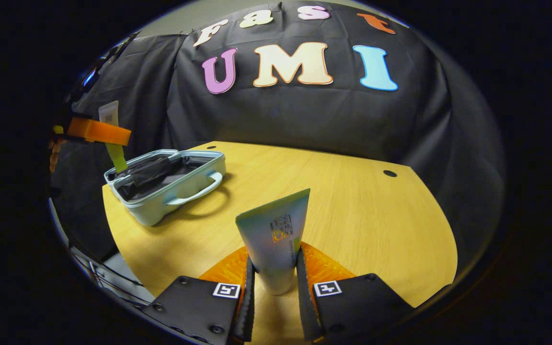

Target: First open the suitcase, pack the skin care products into it, and then close the suitcase.

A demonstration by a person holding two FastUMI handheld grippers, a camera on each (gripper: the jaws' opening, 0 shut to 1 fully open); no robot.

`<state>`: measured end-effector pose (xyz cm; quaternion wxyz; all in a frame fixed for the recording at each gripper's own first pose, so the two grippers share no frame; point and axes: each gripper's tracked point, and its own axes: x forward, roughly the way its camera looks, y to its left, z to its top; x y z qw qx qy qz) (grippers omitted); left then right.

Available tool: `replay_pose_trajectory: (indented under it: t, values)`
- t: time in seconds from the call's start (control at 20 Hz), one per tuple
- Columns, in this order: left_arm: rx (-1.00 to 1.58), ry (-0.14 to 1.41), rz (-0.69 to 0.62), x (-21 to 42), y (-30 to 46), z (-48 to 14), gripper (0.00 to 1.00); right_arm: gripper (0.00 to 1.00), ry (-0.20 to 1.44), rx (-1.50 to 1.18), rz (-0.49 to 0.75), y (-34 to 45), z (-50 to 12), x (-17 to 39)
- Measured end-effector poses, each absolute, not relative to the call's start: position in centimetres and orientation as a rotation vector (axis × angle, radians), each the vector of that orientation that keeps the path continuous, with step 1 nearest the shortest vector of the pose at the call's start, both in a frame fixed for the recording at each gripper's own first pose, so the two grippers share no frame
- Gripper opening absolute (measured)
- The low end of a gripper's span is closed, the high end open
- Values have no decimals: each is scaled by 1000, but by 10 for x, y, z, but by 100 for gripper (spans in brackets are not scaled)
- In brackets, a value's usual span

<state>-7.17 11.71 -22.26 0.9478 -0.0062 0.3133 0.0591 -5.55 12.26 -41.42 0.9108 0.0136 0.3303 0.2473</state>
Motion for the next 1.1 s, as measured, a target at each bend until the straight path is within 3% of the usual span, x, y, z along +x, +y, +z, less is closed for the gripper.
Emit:
replay_pose_trajectory:
  t: [0.05,0.6,0.9,1.1]
  values:
    - [-10,650,136,-74,124,-226,1,31,694,35,510,122,-416,-52]
    - [2,935,209,-79,223,-301,1,33,706,202,515,182,-349,-24]
    - [-56,1099,137,-70,250,-348,2,33,838,351,531,262,-331,-31]
    - [-74,1112,68,-58,260,-363,10,33,937,433,575,320,-326,-40]
